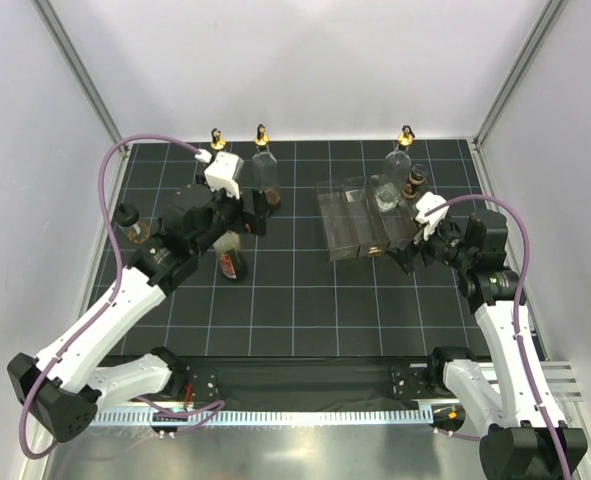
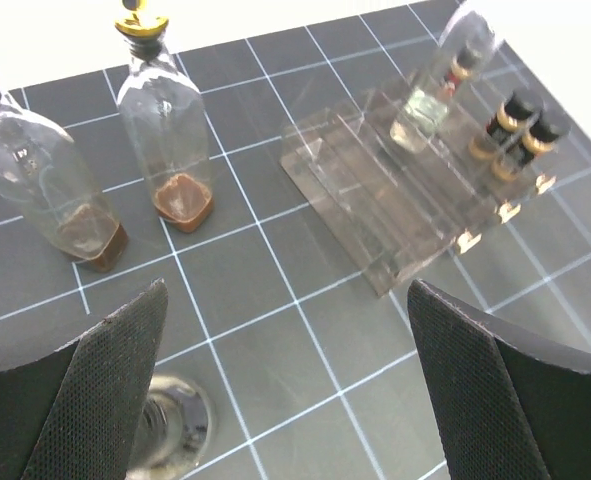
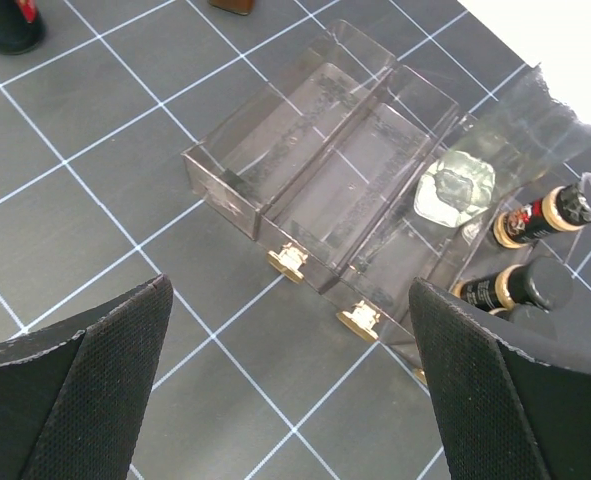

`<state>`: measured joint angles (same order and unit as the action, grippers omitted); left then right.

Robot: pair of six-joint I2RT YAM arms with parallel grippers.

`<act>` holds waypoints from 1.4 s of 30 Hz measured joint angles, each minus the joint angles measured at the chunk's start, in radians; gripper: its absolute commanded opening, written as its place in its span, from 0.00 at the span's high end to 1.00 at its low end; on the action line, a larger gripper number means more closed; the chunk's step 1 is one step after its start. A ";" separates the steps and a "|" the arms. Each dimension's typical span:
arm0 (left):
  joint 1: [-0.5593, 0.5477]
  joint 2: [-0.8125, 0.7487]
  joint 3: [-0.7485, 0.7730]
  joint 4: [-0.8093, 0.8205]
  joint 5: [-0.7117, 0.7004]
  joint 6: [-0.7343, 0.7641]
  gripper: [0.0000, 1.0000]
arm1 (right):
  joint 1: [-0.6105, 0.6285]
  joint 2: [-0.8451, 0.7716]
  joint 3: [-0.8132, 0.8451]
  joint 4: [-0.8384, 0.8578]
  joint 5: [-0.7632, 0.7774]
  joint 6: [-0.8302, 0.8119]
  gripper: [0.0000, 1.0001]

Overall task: Organize the condiment bottles
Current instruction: Pick up the bottle from the center of the board.

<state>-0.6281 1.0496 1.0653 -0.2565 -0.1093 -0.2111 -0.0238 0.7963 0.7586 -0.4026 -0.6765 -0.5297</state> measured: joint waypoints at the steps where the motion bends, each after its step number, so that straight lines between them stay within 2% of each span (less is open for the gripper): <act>1: 0.013 0.013 0.011 -0.001 0.008 -0.015 0.00 | 0.000 0.000 0.000 -0.001 -0.005 0.000 0.00; 7: 0.093 0.108 0.090 -0.009 0.055 -0.091 0.00 | 0.000 0.000 0.000 -0.014 -0.021 -0.008 0.00; 17: 0.193 0.332 0.348 -0.089 0.080 -0.211 0.06 | 0.000 -0.001 0.000 -0.021 -0.014 -0.013 0.00; 27: 0.206 0.504 0.498 -0.130 0.098 -0.257 0.17 | -0.011 -0.006 0.000 -0.006 0.092 0.036 0.00; 42: 0.206 0.674 0.619 -0.143 -0.032 -0.276 0.20 | -0.039 -0.006 0.000 0.033 0.166 0.104 0.00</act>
<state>-0.4221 1.7241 1.6844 -0.4000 -0.1413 -0.4870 -0.0631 0.7898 0.7589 -0.3698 -0.5106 -0.4259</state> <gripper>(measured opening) 0.811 0.996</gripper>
